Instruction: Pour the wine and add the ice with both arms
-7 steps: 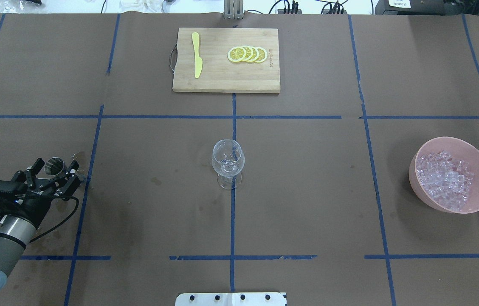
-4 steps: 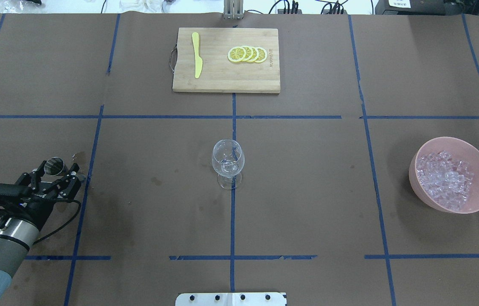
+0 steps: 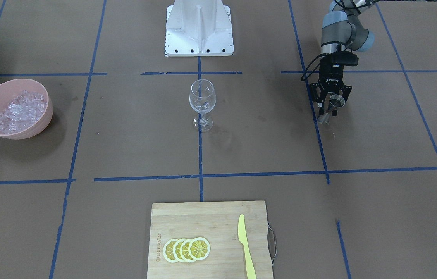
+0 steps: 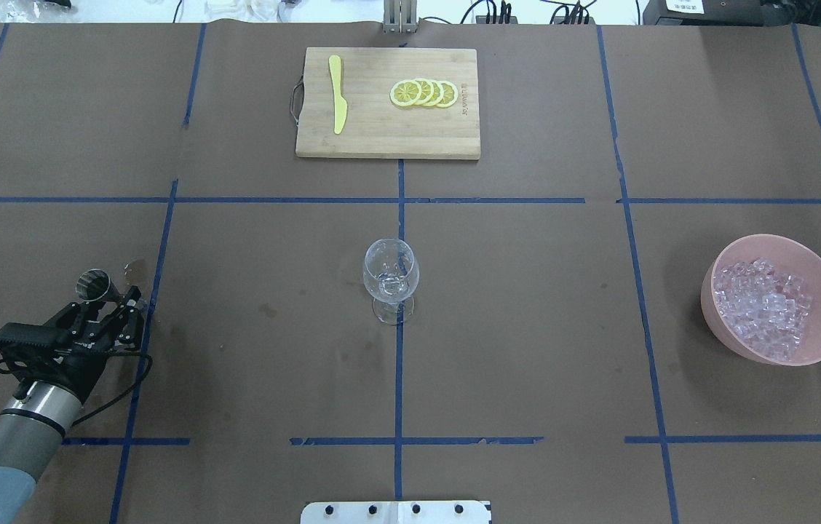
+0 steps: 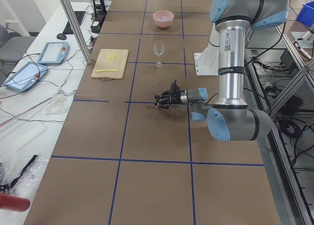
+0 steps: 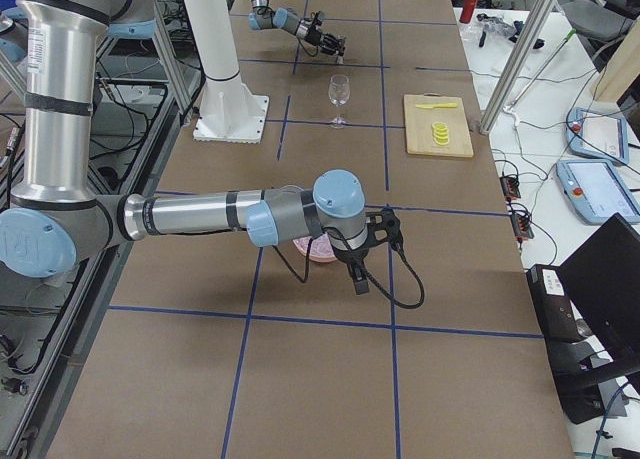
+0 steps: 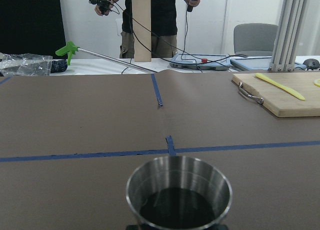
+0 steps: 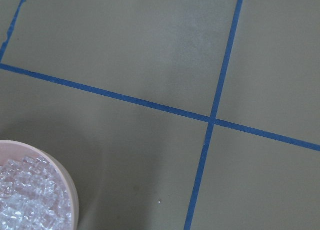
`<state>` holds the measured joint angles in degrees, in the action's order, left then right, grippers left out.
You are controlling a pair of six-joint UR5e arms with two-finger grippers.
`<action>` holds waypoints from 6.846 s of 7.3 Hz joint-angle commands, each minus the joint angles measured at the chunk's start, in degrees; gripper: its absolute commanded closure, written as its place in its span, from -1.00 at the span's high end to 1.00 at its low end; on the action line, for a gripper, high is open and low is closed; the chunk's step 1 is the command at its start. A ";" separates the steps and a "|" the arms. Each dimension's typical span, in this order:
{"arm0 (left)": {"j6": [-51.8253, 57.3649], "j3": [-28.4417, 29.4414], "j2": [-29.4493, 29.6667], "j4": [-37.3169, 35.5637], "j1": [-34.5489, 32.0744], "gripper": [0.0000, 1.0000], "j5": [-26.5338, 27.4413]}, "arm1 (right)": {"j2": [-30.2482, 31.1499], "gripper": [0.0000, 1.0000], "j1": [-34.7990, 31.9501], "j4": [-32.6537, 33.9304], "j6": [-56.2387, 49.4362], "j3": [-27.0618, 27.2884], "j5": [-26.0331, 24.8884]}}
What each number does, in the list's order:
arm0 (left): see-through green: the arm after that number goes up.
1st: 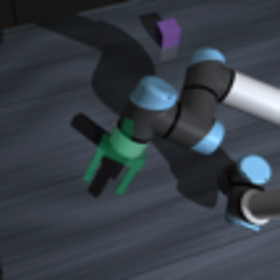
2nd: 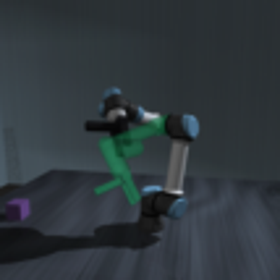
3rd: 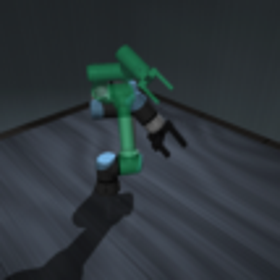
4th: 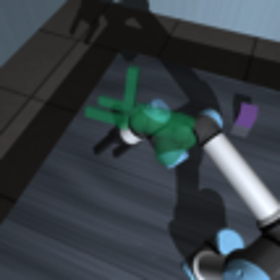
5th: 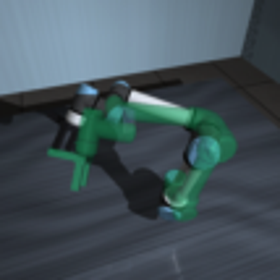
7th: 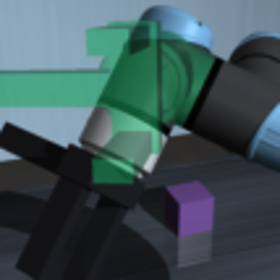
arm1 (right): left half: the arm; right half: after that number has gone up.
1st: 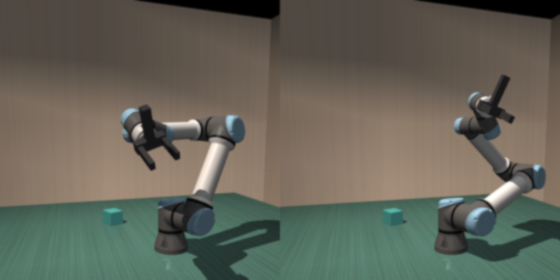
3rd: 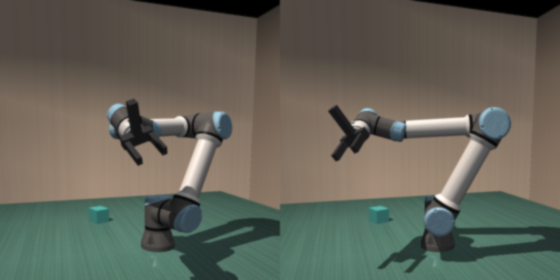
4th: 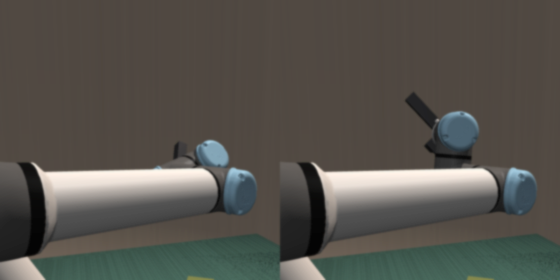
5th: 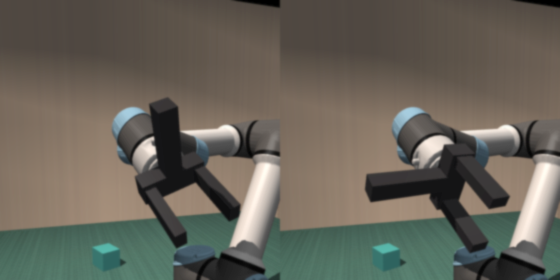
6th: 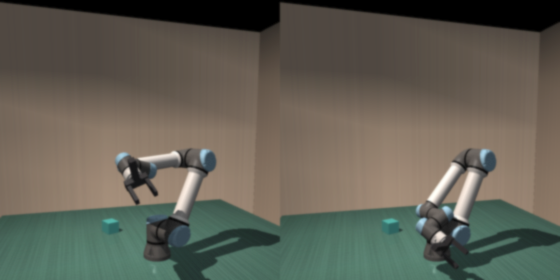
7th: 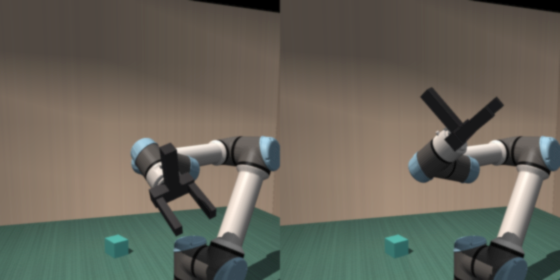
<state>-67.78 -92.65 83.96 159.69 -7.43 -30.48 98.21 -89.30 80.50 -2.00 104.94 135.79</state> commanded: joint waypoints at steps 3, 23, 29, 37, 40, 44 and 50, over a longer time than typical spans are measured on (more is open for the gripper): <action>-0.07 0.01 -0.38 0.10 -0.04 -0.02 0.41 | 0.05 1.00 0.00 0.01 -0.02 -0.09 0.00; 51.41 -14.84 16.02 0.60 -4.96 -1.00 -14.53 | 0.58 1.00 0.00 0.01 -0.02 -0.44 -0.09; 72.76 -13.78 26.43 -14.76 -4.44 -1.00 -10.48 | 0.84 1.00 0.00 0.01 1.30 -0.53 -0.09; 96.59 -9.39 31.44 -14.93 -3.39 -1.00 -4.60 | 1.81 1.00 0.00 0.01 1.30 -0.53 0.00; 103.62 -8.69 32.32 -14.93 -3.38 -1.00 -4.50 | 2.25 1.00 0.00 0.01 1.30 -0.61 0.00; 115.75 -9.04 33.02 -14.76 -3.38 -1.00 -2.83 | 2.25 1.00 -0.09 0.01 1.30 -0.70 -0.09; 127.90 -9.48 34.34 -14.58 -3.38 -1.00 -2.48 | 2.60 1.00 -0.09 0.01 1.21 -0.97 -0.09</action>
<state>59.26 -102.07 118.10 145.07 -10.81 -33.06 100.76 -89.38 80.51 -0.74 104.01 135.73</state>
